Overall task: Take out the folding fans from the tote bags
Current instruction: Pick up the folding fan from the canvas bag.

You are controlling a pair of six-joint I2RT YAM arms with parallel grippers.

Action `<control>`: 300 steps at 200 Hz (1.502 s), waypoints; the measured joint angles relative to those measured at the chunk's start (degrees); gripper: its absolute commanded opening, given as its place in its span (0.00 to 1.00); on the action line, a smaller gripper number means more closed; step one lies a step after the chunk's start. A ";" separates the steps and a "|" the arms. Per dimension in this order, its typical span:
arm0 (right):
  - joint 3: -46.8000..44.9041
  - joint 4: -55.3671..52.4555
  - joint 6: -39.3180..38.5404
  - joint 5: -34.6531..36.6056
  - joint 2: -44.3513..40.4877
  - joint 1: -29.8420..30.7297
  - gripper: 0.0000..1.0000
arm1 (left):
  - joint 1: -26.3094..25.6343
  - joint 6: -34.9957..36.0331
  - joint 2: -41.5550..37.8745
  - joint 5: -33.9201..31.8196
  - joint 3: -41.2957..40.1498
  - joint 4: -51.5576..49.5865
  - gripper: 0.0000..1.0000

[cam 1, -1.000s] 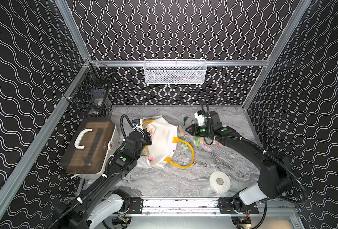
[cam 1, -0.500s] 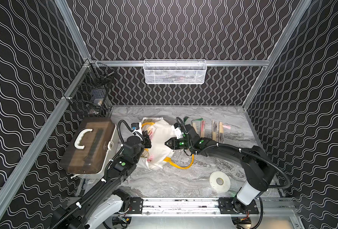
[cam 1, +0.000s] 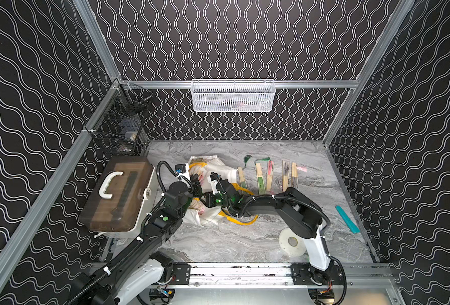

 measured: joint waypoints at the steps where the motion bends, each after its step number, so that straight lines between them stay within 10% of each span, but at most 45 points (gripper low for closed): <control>1: 0.11 0.02 0.07 -0.02 0.13 0.00 0.46 | 0.00 0.00 0.00 0.00 0.00 0.00 0.00; 168: -1.86 19.04 16.26 -5.73 8.22 -4.87 0.63 | 0.00 2.78 -17.59 11.06 -12.22 3.23 0.00; 216: -1.40 20.22 18.58 -7.34 9.38 -5.38 0.51 | 0.02 2.36 -18.58 12.70 -14.58 5.73 0.00; 300: 6.12 31.36 26.16 -17.49 17.70 -7.56 0.59 | 0.00 0.13 -15.47 13.97 -16.72 10.45 0.00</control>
